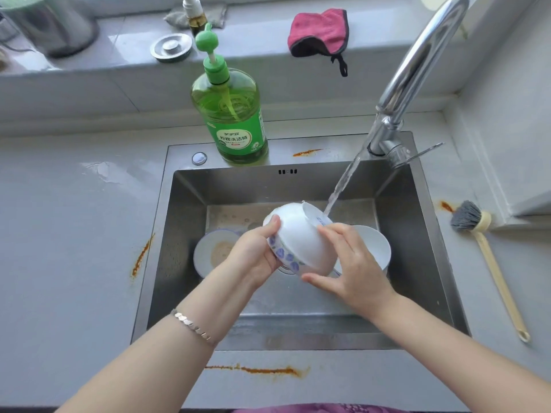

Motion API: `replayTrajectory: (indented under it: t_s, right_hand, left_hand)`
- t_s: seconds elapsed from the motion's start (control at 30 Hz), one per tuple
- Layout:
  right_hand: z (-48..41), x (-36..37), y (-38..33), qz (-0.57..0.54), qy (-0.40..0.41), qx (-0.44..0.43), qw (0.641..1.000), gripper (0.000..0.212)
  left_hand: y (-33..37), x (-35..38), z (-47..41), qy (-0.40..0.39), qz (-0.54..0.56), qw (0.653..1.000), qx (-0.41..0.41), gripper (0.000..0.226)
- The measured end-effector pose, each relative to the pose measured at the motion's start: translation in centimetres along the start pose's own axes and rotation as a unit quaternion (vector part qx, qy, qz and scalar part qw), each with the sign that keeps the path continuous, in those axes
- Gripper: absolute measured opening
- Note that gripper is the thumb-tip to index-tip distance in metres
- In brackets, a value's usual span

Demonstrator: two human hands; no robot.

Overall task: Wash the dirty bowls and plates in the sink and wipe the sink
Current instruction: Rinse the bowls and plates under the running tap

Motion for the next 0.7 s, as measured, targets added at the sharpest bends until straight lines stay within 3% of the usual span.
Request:
replayTrajectory:
  t_s: [0.07,0.13,0.2,0.3,0.33,0.47,0.5,0.6,0.63,0.7]
  right_hand:
    - [-0.6,0.0,-0.8,-0.003,-0.033,-0.062,0.998,0.054]
    - [-1.9,0.5,-1.2,0.015,-0.092,-0.091,0.991,0.050]
    - [-4.1,0.5,-1.1,0.028,-0.117,-0.041,0.992,0.052]
    - [-6.8,-0.3,0.3,-0.025,-0.165,0.139,0.976,0.061]
    - [-7.0,-0.5,0.4,-0.049,-0.176,0.159,0.970,0.062]
    - [-6.5,-0.3,-1.1,-0.055,-0.164,0.037,0.984,0.056]
    - [-6.9,-0.3,-0.6,-0.056,-0.185,0.048,0.980,0.052]
    - [-8.3,-1.1,1.5,-0.134,-0.248,0.230,0.931,0.042]
    - [-8.2,-1.3,1.6,-0.135,-0.241,0.234,0.932,0.043]
    - [-8.0,-1.6,0.5,-0.090,-0.228,0.144,0.959,0.049]
  left_hand:
    - [-0.3,0.3,-0.1,-0.008,-0.058,0.998,0.033,0.025]
    - [-0.8,0.3,0.0,-0.023,-0.097,0.993,0.064,0.020]
    - [-0.9,0.1,0.1,-0.052,-0.113,0.989,0.082,0.021]
    - [-0.5,-0.1,0.4,-0.107,-0.149,0.977,0.107,0.030]
    - [-0.3,-0.1,0.5,-0.114,-0.158,0.974,0.113,0.032]
    - [0.3,-0.2,0.6,-0.137,-0.177,0.966,0.133,0.032]
    - [0.4,-0.2,0.5,-0.142,-0.181,0.964,0.135,0.034]
    - [0.4,0.1,0.4,-0.155,-0.187,0.960,0.142,0.043]
    - [0.3,0.2,0.3,-0.158,-0.190,0.958,0.142,0.047]
    - [0.4,0.4,0.1,-0.174,-0.192,0.955,0.147,0.046]
Point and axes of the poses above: each hand's wrist, its own z-axis away from the middle knuckle, its own x-axis out of the palm, y = z × x, the point moved 1 cm from there along -z, towards the middle knuckle, and after that the axes turned 6 degrees about x, right-handed, at the moved point
